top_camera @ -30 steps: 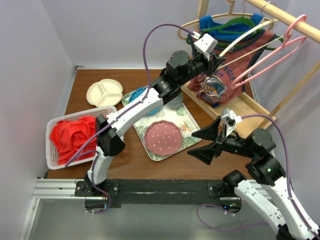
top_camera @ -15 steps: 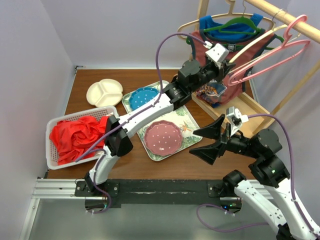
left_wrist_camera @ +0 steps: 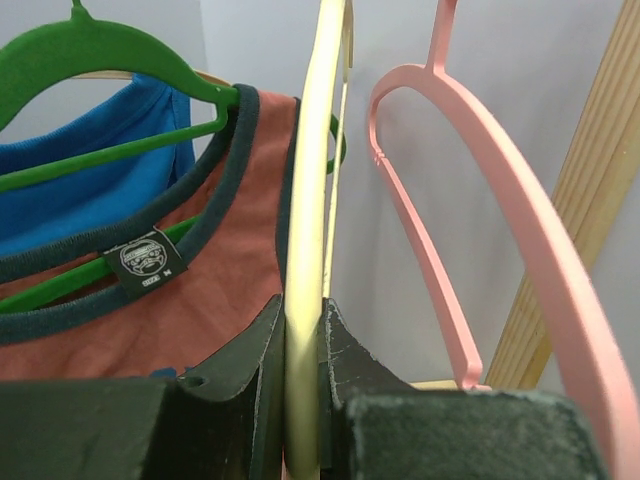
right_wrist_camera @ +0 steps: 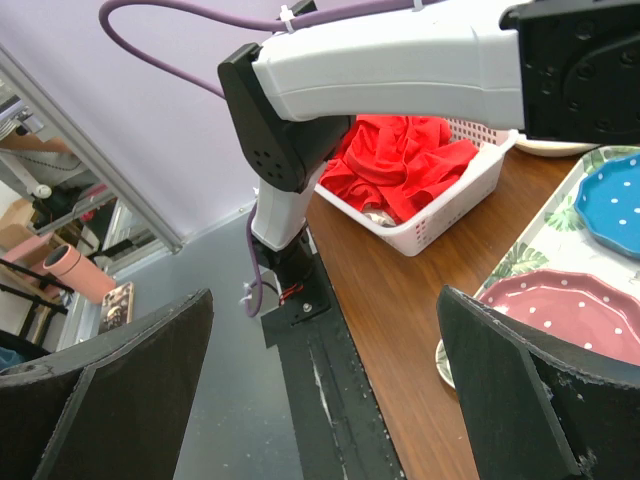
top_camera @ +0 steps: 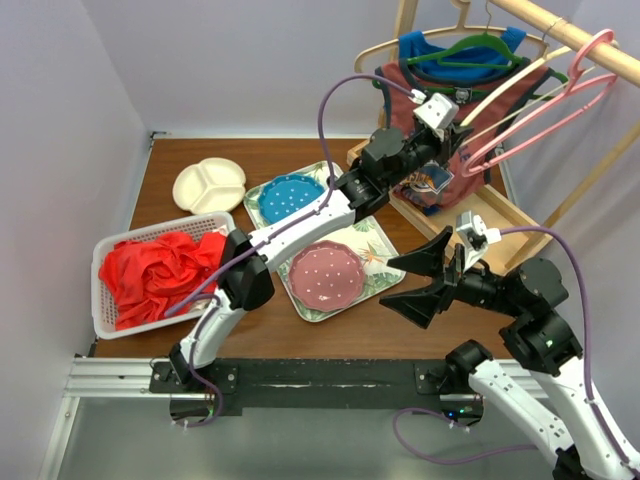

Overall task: Remove the tank top from the hanger
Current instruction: Place the hanger at the clothesline.

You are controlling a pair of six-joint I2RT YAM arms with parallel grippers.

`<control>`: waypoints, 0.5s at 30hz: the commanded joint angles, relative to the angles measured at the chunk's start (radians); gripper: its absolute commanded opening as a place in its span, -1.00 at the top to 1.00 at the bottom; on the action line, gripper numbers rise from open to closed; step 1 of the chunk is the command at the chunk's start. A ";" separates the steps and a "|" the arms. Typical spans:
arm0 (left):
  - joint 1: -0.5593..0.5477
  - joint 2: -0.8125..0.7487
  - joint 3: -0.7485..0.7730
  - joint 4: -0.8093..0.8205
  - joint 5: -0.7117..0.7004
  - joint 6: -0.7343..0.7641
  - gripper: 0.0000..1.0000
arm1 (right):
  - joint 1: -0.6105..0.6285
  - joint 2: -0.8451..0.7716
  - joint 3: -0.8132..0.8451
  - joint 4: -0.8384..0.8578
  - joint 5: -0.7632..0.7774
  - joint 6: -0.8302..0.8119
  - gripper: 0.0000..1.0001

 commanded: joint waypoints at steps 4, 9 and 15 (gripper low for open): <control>-0.010 0.024 0.069 0.156 -0.027 0.023 1.00 | 0.003 -0.015 0.053 0.008 0.017 0.022 -0.97; -0.018 -0.006 0.032 0.160 -0.027 0.052 0.57 | 0.003 -0.010 0.050 0.008 0.022 0.019 -0.97; -0.019 -0.146 -0.146 0.228 -0.025 0.056 -0.05 | 0.005 -0.009 0.059 0.001 0.037 0.023 -0.97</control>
